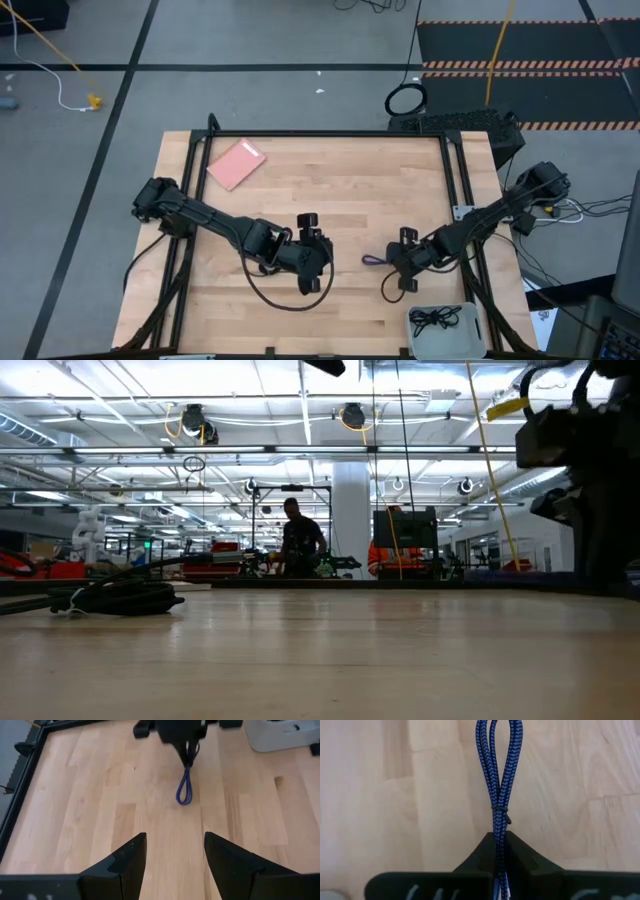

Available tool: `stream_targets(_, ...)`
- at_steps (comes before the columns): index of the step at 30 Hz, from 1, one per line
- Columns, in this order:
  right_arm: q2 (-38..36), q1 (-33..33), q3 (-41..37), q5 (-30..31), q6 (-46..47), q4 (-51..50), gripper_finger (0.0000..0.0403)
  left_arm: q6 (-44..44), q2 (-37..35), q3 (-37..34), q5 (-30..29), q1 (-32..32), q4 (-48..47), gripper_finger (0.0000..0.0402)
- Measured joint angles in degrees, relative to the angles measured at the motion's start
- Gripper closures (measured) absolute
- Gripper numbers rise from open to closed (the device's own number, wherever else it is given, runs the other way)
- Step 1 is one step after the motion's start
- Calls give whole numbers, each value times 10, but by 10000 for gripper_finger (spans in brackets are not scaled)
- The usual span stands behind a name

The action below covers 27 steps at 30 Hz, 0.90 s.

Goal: Pick and place USB-C Cables
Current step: Put the violet charger cable into the bin

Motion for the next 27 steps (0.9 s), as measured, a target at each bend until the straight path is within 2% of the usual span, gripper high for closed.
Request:
stream_targets(9, -69, 37, 17, -8, 29, 9, 397, -9, 0, -6, 2, -1, 1, 199)
stream_targets(14, -76, 72, 88, -9, 41, -76, 397, -18, 0, -6, 7, -9, 1, 199)
stream_targets(17, -76, 104, 141, -29, 46, -140, 397, -24, 0, -6, 21, -16, -10, 199)
stream_targets(22, -74, 166, 215, -38, 134, -221, 397, -51, 0, -6, 23, -43, -46, 199)
stream_targets(27, -64, 246, 225, -39, 226, -199, 397, -68, 0, -6, 23, -81, -60, 199)
